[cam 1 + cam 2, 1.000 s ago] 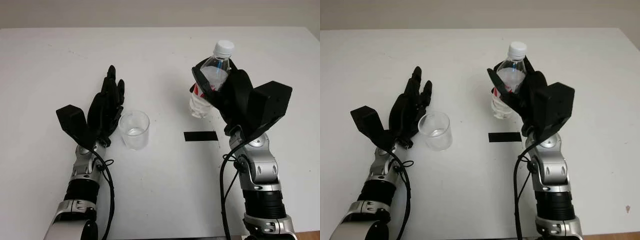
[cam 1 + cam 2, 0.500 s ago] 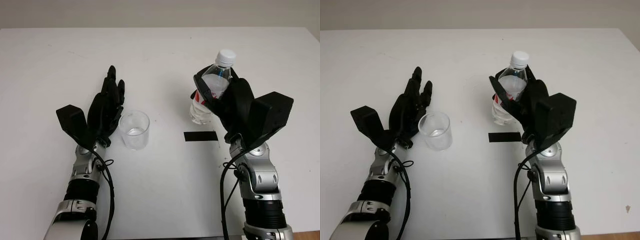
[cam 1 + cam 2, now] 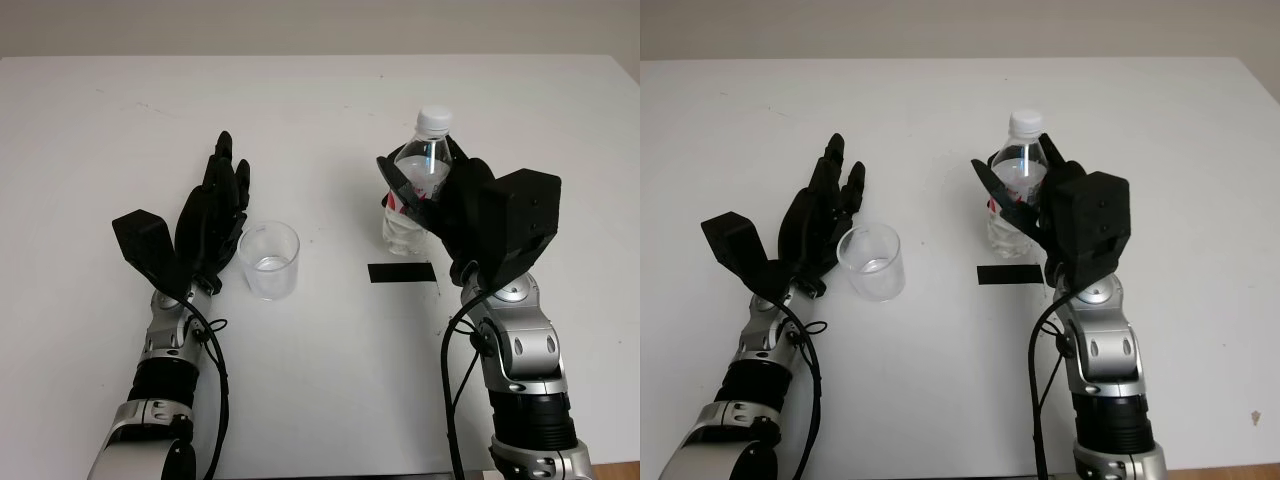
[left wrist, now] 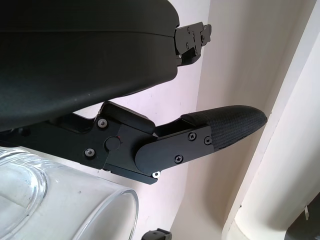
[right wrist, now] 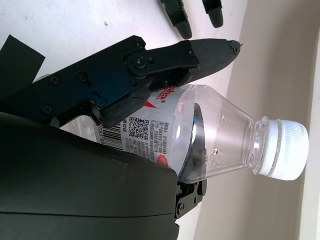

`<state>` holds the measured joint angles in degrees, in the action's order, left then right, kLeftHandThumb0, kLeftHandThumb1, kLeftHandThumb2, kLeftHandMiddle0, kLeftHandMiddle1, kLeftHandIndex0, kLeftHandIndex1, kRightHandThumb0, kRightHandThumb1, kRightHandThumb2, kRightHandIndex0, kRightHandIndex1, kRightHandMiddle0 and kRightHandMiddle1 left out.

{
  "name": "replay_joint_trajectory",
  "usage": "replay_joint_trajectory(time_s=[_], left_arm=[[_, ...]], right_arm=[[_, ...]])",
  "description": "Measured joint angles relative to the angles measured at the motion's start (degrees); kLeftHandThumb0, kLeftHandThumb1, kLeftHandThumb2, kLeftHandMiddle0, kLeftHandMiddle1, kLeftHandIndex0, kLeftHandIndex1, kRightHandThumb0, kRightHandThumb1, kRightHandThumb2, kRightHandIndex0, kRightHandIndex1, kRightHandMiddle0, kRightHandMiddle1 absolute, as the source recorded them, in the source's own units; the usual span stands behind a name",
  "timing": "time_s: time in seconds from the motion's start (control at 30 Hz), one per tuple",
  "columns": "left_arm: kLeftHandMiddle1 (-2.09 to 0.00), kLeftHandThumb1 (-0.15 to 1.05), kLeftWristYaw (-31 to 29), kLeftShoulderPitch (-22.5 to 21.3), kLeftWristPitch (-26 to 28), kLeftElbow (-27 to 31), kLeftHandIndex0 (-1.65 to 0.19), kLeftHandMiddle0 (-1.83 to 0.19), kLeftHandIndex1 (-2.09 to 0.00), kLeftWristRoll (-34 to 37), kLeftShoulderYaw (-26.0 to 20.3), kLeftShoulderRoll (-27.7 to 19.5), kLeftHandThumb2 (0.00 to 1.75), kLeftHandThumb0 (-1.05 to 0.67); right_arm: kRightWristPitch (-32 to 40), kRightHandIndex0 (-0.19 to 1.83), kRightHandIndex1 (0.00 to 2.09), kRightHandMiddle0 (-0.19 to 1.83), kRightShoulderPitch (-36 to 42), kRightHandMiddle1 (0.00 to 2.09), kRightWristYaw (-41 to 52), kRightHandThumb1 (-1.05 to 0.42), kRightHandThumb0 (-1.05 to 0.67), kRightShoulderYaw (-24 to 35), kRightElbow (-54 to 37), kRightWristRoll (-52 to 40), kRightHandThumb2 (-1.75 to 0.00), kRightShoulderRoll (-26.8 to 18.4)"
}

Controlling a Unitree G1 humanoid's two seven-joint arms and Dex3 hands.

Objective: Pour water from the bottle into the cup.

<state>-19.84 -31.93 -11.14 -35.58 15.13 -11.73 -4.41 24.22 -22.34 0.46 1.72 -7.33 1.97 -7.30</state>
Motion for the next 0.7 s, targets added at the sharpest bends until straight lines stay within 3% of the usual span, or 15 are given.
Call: replay_joint_trajectory(time_s=[0.37, 0.7], left_arm=[[-0.06, 1.05, -0.1, 0.0, 0.0, 0.0, 0.18, 0.14, -0.04, 0.0, 0.0, 0.0, 0.71, -0.87], [-0.05, 1.05, -0.3, 0.0, 0.2, 0.1, 0.18, 0.14, -0.04, 0.1, -0.1, 0.0, 0.72, -0.86]], right_arm=[[-0.2, 1.47, 2.09, 1.13, 0.0, 2.09, -0.9, -1.05, -0.42, 0.0, 1.3, 0.3, -0.36, 1.1], [-9.5, 1.49, 2.09, 1.24, 0.2, 2.09, -0.3, -1.05, -0.42, 0.4, 6.5, -0.9, -0.36, 2.0]])
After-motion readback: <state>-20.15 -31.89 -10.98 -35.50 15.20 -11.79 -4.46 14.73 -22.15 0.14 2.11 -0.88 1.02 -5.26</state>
